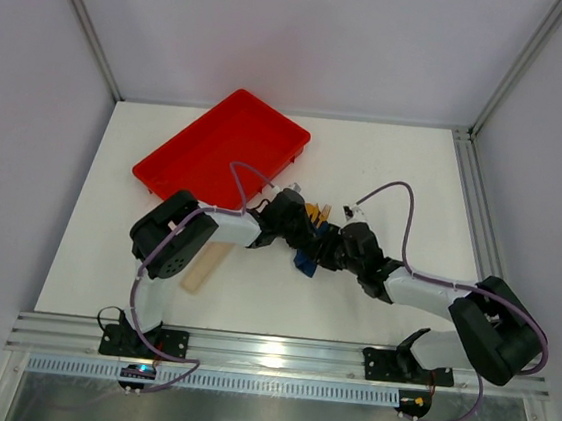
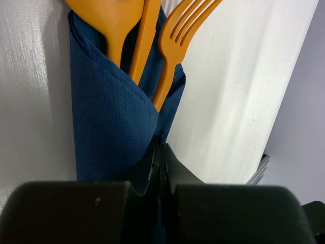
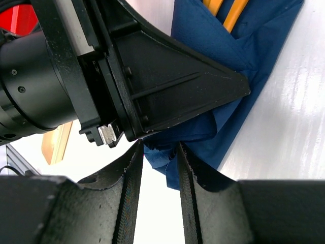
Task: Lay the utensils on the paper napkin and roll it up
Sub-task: Roll the napkin at the center of the board.
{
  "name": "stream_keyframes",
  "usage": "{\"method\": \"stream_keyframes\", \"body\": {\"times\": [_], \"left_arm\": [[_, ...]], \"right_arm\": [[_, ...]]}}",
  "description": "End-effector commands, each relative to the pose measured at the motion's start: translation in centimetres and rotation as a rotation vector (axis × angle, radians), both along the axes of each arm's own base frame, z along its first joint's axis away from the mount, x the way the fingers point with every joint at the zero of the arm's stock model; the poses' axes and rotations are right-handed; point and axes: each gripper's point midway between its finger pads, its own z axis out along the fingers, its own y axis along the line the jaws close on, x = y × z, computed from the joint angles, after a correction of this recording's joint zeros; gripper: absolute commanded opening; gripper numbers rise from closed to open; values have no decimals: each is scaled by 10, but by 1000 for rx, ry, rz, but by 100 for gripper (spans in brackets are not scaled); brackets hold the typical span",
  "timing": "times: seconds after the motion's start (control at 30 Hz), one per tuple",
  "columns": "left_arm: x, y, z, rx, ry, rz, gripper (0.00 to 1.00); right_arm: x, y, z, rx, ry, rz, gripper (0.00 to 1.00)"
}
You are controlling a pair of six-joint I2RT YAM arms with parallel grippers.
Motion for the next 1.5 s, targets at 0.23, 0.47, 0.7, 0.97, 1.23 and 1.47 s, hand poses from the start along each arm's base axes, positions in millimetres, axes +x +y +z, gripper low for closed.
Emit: {"method": "stream_keyframes", "body": {"times": [0.23,0.47,0.7,0.97,1.23,1.47], "left_arm": [[-1,14,-24,87,33,15,0],[0,14,-27,97,34,15,0],[-1,17,-36,114,48,19,0],[-1,18,-38,123,47,19,0],[-2,18,-41,123,53,14,0],[-3,18,-41,118,56,15,0]], "right_arm": [[3,11,6,31,-51,0,27],[-5,4,5,15,-58,-2,10],[-17,2,4,29,-53,7,4],[-25,-8,-5,14,-48,-17,4],[-23,-9,3,6,-86,-19,19],[-9,-6,22,-23,-148,-1,37]]}}
